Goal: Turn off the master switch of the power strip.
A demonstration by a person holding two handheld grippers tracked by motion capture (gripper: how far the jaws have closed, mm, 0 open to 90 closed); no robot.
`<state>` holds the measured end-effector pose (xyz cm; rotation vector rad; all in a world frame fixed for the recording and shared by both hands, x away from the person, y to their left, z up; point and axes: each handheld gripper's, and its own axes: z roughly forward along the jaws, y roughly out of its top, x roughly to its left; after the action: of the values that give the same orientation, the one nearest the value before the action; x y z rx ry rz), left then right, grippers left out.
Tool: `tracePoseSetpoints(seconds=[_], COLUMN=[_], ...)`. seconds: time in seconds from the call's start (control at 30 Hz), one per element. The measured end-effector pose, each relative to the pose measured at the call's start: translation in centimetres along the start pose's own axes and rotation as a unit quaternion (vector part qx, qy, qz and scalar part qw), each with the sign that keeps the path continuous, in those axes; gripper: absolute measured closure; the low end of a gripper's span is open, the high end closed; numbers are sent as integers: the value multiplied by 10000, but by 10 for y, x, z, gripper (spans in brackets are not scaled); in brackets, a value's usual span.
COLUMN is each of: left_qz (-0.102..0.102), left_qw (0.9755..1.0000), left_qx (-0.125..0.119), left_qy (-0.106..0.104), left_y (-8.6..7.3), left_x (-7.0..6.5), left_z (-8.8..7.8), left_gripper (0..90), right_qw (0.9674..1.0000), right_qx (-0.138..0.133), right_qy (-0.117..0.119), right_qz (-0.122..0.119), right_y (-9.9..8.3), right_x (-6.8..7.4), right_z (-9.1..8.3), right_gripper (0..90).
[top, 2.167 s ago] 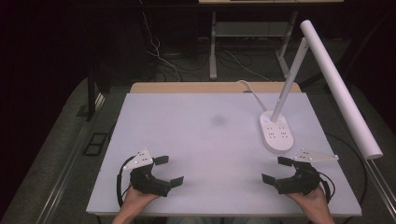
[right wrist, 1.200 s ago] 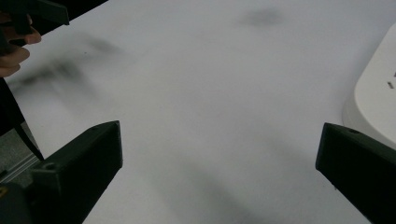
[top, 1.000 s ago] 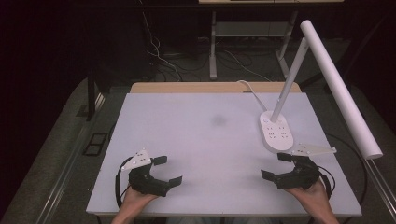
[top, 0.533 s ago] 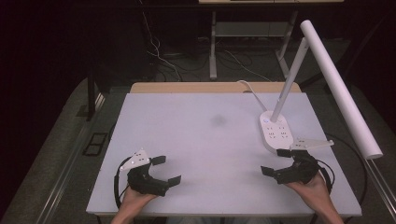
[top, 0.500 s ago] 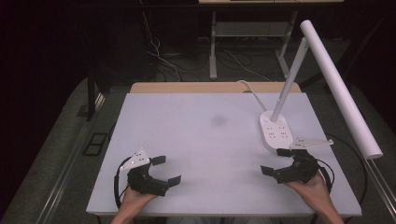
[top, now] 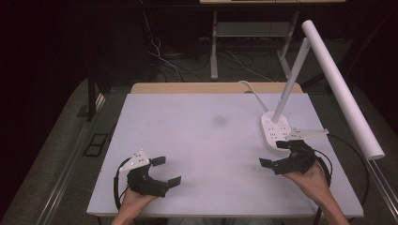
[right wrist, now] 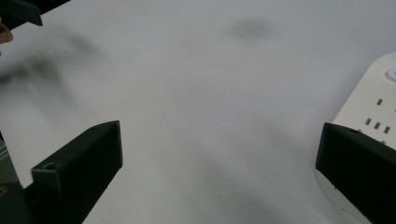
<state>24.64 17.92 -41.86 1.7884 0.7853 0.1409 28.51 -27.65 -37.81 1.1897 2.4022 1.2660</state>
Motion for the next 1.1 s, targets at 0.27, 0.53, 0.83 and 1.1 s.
tracePoseSetpoints(seconds=[0.27, 0.53, 0.83, 1.1], left_qz=[-15, -6, -12, 16], left_qw=[10000, 10000, 10000, 10000], left_qx=[0, 5, 17, 8], left_qy=[-2, 13, 11, -4], left_y=[0, 0, -1, 0], left_x=[0, -1, -1, -2], left_z=[0, 0, 1, 1], left_gripper=[0, 0, 0, 0], right_qw=[9999, 9997, 9990, 9977], right_qx=[76, 141, 258, 385], right_qy=[-75, -178, -298, -447], right_qz=[-68, -102, -214, -322], right_y=[15, 25, 39, 54], right_x=[-6, -13, -19, -24], right_z=[6, 11, 16, 22], right_gripper=[1, 1, 1, 1])
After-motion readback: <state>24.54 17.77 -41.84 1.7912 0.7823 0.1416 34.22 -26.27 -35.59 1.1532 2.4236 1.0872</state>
